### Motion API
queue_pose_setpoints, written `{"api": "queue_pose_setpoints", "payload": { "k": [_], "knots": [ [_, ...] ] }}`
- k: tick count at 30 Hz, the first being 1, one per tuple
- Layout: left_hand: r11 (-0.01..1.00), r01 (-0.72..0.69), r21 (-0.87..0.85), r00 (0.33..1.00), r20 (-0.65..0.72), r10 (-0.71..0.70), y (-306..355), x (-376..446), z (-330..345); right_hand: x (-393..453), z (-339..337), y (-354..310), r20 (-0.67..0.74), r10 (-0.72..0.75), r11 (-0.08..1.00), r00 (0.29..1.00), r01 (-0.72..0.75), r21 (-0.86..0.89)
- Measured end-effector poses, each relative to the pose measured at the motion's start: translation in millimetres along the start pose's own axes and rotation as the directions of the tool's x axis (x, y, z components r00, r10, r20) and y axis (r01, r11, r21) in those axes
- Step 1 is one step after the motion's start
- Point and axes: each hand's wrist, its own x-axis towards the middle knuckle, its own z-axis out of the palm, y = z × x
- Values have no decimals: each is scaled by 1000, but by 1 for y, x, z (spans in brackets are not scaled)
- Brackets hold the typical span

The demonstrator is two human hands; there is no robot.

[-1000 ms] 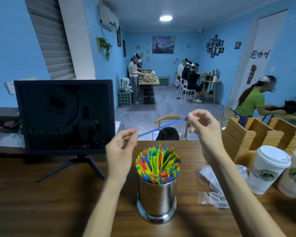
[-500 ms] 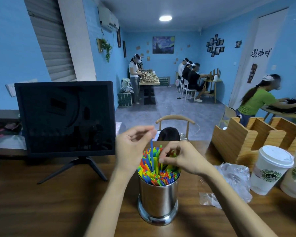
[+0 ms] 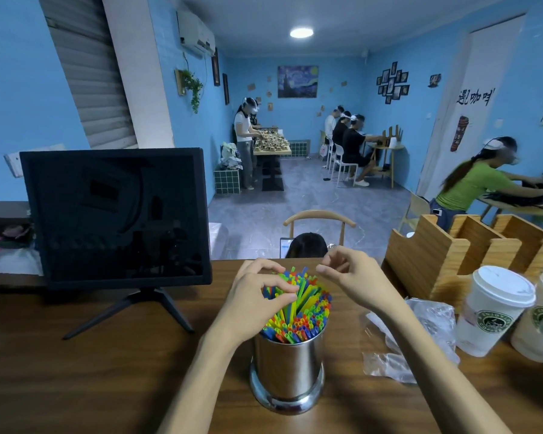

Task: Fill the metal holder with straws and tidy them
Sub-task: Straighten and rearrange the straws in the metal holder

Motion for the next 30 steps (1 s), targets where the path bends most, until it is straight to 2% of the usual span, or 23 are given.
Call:
{"api": "queue_pose_setpoints", "payload": {
  "k": [2, 5, 7, 9, 12, 17, 26, 30],
  "knots": [
    [1000, 10, -7, 1000, 7, -10, 0, -1, 0, -3, -6, 1, 62, 45, 999, 997, -46, 14],
    [1000, 18, -10, 1000, 4, -18, 1, -1, 1, -7, -17, -3, 268, 94, 993, 959, -111, 50],
    [1000, 21, -11, 1000, -2, -21, 2, 0, 2, -9, -21, -5, 379, 83, 982, 921, -140, 124],
    [999, 32, -18, 999, -2, -32, 3, 0, 2, -9, -23, -5, 433, 77, 965, 898, -176, 194],
    [999, 46, -28, 999, 4, -46, 3, -1, 2, -8, -21, -8, 401, 105, 939, 910, -223, 261],
    [998, 54, -33, 998, 16, -54, 5, -1, 2, -6, -12, -11, 300, 110, 912, 948, -216, 348],
    [994, 79, -73, 997, 16, -78, 1, -2, 6, -11, -12, 7, 464, 142, 751, 874, -401, 525],
    [993, 77, -88, 997, 13, -76, 1, -2, 6, -13, -12, 11, 457, 124, 809, 881, -357, 468]
  ]
}}
